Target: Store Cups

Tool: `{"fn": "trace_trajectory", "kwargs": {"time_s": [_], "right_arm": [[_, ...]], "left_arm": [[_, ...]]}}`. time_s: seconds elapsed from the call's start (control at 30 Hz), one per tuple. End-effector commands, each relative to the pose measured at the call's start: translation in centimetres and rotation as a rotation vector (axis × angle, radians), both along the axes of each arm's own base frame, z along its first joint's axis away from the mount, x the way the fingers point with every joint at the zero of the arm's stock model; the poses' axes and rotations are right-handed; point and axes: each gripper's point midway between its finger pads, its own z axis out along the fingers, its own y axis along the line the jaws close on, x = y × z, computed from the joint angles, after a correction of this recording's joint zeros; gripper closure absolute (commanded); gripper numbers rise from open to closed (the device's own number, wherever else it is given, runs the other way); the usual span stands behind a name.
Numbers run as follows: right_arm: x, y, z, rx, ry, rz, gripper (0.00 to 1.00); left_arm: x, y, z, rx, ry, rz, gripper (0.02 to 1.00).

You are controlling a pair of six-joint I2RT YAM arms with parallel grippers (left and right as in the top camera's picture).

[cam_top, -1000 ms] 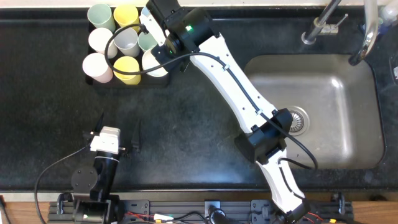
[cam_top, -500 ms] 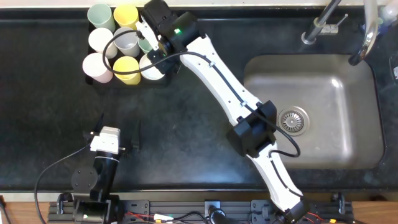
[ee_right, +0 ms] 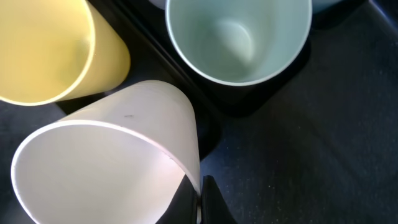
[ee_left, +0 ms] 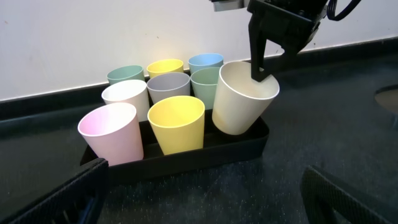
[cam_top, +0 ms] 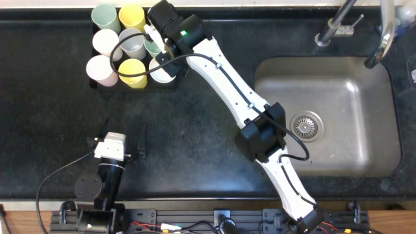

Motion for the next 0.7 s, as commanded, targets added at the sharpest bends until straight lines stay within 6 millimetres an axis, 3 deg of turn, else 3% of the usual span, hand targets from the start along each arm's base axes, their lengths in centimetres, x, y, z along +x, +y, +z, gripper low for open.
{"fn": "trace_trajectory", "kwargs": {"time_s": [0.03,0.7], "right_arm": [[0.8,0.1,-0.5,-0.004,-0.016,-0.014,0.956],[0.2,0.4,-2.5,-0.024,0.029,-0.002,0.958]], "left_arm": [[0.0,0.0,0.0,0.015,-0.01,0.002,0.02],[0.0,0.0,0.0,0.015,-0.01,0.002,0.02]]}}
